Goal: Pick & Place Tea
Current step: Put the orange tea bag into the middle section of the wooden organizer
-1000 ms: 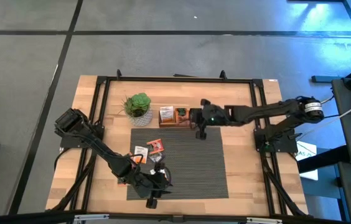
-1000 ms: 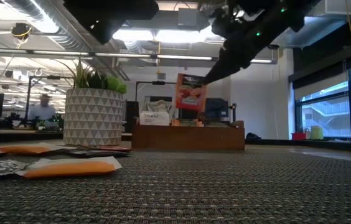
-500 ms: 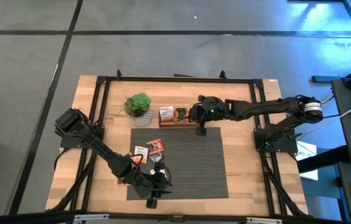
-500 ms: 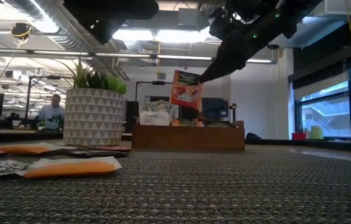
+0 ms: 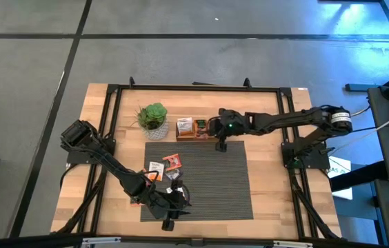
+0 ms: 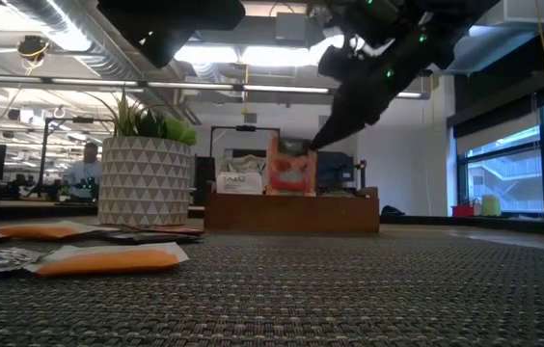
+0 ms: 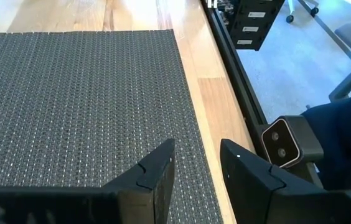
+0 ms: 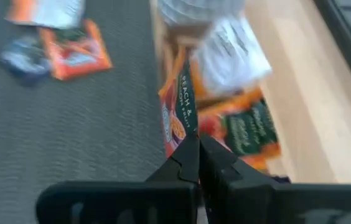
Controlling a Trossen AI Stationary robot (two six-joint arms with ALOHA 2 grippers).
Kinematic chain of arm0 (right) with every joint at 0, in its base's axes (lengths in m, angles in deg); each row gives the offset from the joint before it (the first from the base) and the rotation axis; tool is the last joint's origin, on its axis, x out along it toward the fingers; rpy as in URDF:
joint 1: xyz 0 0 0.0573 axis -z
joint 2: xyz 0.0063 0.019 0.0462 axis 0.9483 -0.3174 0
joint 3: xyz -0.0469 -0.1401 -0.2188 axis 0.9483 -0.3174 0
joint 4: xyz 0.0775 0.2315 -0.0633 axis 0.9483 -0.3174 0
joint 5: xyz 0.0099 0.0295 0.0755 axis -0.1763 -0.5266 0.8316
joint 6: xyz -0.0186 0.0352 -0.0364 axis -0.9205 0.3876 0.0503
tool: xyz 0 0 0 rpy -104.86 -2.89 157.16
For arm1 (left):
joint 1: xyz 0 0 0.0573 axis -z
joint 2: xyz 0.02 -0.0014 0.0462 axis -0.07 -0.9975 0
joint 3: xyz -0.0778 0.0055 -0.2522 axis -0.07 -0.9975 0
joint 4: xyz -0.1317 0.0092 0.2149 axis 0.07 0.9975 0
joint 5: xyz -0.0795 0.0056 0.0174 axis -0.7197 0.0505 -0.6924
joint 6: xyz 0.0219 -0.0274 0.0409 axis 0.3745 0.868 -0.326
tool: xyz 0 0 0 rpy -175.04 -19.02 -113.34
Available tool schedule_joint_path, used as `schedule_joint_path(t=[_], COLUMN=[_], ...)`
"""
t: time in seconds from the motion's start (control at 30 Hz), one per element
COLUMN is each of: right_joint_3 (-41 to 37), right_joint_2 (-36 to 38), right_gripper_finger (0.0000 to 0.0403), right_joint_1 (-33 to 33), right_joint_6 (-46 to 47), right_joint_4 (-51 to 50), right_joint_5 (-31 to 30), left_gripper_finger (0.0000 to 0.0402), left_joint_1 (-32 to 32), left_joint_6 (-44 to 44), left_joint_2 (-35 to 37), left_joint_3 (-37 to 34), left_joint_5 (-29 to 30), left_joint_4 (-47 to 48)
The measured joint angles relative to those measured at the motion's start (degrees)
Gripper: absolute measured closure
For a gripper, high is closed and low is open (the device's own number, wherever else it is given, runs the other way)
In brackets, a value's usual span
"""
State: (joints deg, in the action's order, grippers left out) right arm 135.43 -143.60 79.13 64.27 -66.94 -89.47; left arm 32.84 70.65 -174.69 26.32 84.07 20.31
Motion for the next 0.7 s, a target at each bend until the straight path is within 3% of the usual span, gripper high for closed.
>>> schedule_joint_path(t=[0.23,0.7], right_joint_3=[0.0,2.0], right_joint_2=[-3.6,-2.4], right_gripper_finger=[0.0396,0.0398], right_joint_1=[0.2,0.9], right_joint_6=[-1.8,-2.5], right_joint_4=[0.8,-1.7], right_joint_5=[-3.4,-6.4], left_gripper_finger=[0.0276,0.0276], left_joint_1=[0.0,0.0], left_joint_6=[0.0,0.0], left_joint_2=[0.0,0.0], left_joint_3=[0.0,0.0], left_joint_5=[0.0,0.0], left_joint_4=[0.2,0.3])
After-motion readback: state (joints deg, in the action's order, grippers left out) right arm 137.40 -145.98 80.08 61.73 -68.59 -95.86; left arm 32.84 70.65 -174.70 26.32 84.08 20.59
